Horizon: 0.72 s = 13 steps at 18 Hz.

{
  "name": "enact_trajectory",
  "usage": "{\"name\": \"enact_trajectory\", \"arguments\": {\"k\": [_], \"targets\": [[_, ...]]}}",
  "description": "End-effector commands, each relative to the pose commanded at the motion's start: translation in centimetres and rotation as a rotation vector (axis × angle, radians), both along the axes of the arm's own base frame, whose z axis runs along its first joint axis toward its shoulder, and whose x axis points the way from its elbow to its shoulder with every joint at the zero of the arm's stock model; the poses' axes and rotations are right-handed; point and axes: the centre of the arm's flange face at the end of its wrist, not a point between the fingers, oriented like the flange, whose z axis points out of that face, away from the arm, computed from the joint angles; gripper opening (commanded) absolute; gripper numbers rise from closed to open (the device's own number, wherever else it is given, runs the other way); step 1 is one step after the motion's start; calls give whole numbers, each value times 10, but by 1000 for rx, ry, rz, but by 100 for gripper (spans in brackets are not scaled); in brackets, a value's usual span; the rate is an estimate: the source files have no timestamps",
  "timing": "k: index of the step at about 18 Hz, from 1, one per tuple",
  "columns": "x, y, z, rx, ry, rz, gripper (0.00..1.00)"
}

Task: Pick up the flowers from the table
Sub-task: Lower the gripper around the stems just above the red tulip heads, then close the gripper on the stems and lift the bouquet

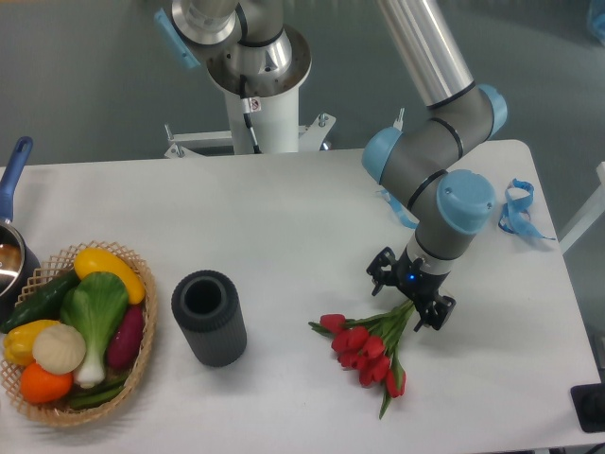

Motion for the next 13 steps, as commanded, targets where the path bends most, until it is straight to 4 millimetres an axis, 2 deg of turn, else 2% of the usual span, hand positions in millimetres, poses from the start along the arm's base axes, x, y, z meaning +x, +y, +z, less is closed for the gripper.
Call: {"name": "enact_trajectory", "arguments": {"k": [1,3,4,7,13], "targets": [[0,0,0,0,0,0,98],[0,0,0,0,0,1,77],[1,-1,-1,-2,-1,2,69],[1,-1,0,0,-1,4,62],[-7,-1,16,16,17,42,36]]}}
